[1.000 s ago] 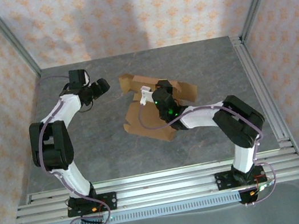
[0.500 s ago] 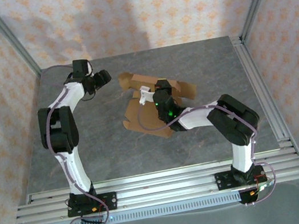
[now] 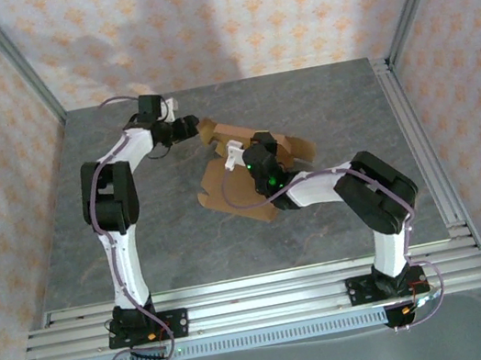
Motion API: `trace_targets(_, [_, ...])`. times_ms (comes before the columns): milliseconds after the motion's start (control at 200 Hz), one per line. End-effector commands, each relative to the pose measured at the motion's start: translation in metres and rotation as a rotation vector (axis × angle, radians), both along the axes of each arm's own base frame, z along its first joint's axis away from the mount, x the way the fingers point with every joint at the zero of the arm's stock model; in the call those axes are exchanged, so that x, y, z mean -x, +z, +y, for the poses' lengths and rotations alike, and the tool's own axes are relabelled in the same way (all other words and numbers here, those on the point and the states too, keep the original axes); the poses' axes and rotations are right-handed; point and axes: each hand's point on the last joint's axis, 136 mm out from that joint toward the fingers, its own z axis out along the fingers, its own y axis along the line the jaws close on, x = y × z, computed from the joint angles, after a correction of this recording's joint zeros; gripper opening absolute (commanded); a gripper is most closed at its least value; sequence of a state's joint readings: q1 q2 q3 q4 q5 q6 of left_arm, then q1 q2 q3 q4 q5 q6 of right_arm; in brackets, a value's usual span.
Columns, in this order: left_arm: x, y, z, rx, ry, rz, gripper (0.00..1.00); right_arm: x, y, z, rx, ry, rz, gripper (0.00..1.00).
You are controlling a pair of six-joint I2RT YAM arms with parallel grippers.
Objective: Fold the paper box
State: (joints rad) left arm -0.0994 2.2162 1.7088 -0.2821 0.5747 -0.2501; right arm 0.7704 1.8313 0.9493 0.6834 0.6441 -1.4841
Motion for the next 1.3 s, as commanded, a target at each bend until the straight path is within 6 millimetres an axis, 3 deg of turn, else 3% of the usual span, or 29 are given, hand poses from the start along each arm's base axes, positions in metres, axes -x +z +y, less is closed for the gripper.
trace_targets(0, [-0.003,0.015,-0.013,0.022,-0.077,-0.055,0.77,-0.002,0.015,0.001,-0.051,0.005,0.002,0.00])
trace_targets(786, [0.040,0.034,-0.053,0.146,-0.338,-0.226,0.77,-0.009,-0.001,-0.020,-0.075,-0.027,0.124,0.00])
trace_targets(1296, [0.059,0.024,-0.067,0.135,-0.414,-0.267,0.73,-0.012,-0.005,-0.020,-0.066,-0.041,0.145,0.00])
